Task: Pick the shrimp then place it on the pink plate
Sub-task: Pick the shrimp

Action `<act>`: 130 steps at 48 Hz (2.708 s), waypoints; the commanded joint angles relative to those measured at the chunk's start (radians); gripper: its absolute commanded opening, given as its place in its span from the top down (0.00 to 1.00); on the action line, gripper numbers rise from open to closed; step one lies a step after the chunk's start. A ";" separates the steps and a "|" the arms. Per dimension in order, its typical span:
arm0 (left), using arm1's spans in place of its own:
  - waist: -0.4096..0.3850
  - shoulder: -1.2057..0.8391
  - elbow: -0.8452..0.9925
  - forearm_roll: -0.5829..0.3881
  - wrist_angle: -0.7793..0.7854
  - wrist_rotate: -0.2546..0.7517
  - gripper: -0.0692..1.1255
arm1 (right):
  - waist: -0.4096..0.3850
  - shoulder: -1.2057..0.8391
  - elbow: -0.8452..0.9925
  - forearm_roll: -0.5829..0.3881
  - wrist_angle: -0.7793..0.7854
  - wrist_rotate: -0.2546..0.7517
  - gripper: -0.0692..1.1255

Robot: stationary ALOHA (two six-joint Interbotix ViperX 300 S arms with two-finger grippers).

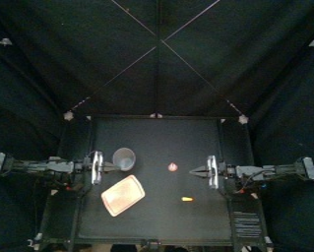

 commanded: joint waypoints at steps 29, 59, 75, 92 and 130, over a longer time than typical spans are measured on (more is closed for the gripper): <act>0.026 0.008 -0.054 -0.003 0.084 -0.003 0.79 | 0.095 0.229 -0.048 0.232 0.219 0.235 0.66; 0.031 0.008 -0.067 -0.003 0.043 -0.002 0.79 | 0.153 0.316 -0.061 0.109 0.416 0.249 0.21; 0.048 0.008 -0.066 -0.003 0.040 -0.002 0.79 | 0.258 0.488 -0.138 0.153 0.595 0.293 0.21; 0.048 0.008 -0.057 -0.005 0.040 -0.002 0.79 | 0.267 0.769 -0.232 0.163 0.614 0.293 0.21; 0.048 0.008 -0.044 -0.005 0.040 -0.003 0.79 | 0.276 0.871 -0.253 0.172 0.591 0.293 0.42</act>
